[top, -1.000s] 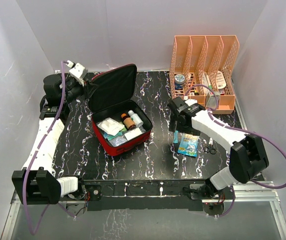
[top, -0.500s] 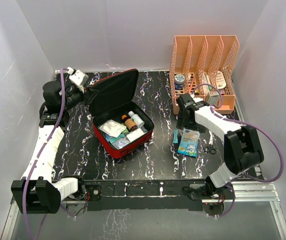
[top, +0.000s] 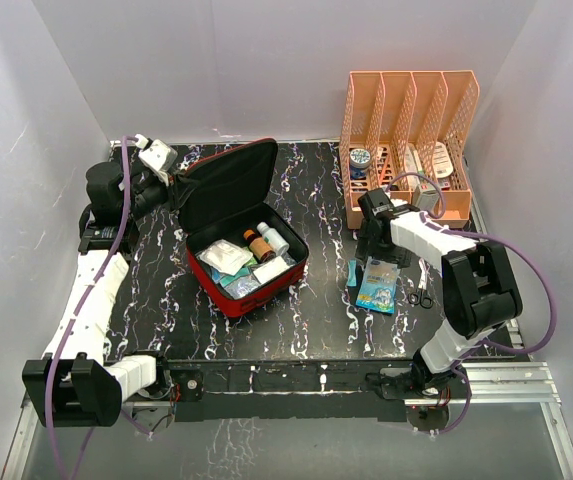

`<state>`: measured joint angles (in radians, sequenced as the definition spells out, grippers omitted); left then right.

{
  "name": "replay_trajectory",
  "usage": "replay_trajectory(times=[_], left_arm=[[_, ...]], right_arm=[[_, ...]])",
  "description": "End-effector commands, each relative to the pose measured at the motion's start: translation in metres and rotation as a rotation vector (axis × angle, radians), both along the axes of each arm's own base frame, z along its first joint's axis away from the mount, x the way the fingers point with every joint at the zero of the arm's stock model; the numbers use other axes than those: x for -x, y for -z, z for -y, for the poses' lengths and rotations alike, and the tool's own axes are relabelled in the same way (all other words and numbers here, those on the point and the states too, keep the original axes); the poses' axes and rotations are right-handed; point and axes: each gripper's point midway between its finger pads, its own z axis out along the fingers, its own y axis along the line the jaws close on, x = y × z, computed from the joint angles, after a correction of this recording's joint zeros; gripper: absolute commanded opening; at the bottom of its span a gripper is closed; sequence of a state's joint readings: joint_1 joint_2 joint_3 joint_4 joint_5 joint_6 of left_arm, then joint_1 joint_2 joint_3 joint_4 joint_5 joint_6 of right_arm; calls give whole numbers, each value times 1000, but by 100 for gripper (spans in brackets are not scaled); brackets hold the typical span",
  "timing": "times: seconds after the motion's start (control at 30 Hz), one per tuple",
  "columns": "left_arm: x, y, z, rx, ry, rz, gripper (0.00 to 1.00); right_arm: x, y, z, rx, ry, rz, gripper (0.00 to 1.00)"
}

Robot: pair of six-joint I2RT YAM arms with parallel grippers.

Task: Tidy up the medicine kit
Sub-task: Pick up the medical item at the center of the board.

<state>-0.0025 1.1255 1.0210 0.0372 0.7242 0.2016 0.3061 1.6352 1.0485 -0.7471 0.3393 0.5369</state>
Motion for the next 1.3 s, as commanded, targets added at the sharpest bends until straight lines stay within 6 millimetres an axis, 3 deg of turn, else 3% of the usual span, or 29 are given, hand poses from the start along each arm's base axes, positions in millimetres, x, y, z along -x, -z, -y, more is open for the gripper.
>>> replay_trajectory(times=[0.0,0.3,0.63,0.77,0.93,1.13,1.27], left_arm=[[1,-12,6,-1,40,26,0],[1,-9,6,-15,46,16,0],[0,-6,6,-27,54,13,0],[-1,-5,5,-36,49,11,0],[0,-3,5,-37,51,7,0],[-1,0,5,-48,54,1,0],[-1,2,5,-51,57,-4,0]], right_arm=[[-7,6,-6,-42,19,32,79],[0,14,-1,-22,31,12,74],[-9,15,9,4,43,23,71],[-6,21,8,-3,37,0,55],[-3,26,7,-10,35,-16,43],[-3,20,6,-18,33,-2,0],[-4,5,3,-40,36,28,0]])
